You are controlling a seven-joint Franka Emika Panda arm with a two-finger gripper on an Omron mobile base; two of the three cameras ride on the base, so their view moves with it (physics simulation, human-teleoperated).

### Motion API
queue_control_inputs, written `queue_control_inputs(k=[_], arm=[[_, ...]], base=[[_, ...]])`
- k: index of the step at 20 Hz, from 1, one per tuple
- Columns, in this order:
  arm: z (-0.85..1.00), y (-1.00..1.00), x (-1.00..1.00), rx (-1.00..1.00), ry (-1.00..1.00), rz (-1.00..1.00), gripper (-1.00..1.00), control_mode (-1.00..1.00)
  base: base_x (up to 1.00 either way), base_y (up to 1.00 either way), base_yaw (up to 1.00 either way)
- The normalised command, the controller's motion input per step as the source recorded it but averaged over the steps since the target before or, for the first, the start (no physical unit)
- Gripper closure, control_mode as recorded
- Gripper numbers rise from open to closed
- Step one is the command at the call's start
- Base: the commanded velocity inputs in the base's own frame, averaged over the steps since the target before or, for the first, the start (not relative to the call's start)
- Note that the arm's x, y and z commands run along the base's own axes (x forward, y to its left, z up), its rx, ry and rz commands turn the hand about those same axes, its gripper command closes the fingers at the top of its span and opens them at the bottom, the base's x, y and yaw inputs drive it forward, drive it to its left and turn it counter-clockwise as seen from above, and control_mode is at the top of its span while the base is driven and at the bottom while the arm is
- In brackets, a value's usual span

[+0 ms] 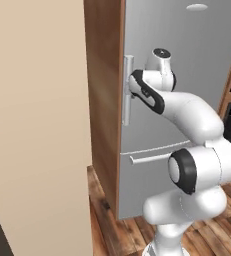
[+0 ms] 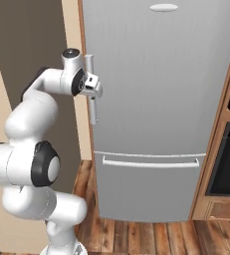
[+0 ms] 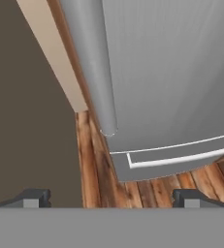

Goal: Open the fridge, grab two sodas, and place both sodas inside the bowl with ice on the dining counter.

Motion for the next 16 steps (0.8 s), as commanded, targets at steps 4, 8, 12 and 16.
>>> queue_control_inputs(k=[4,8,12,16], arm=[[-0.13,0.03,0.33,0.0,-0.07,-0.02,-1.0,-1.0],[-0.15,0.04,0.32,0.0,-0.1,0.0,-1.0,-1.0],[-0.15,0.14,0.29,0.0,-0.11,0.0,-1.0,-1.0],[-0.09,0.03,0.28,0.0,-0.12,0.01,-1.0,-1.0]], base=[[0.0,0.0,0.0],[0.0,0.0,0.0],[0.0,0.0,0.0],[0.0,0.0,0.0]])
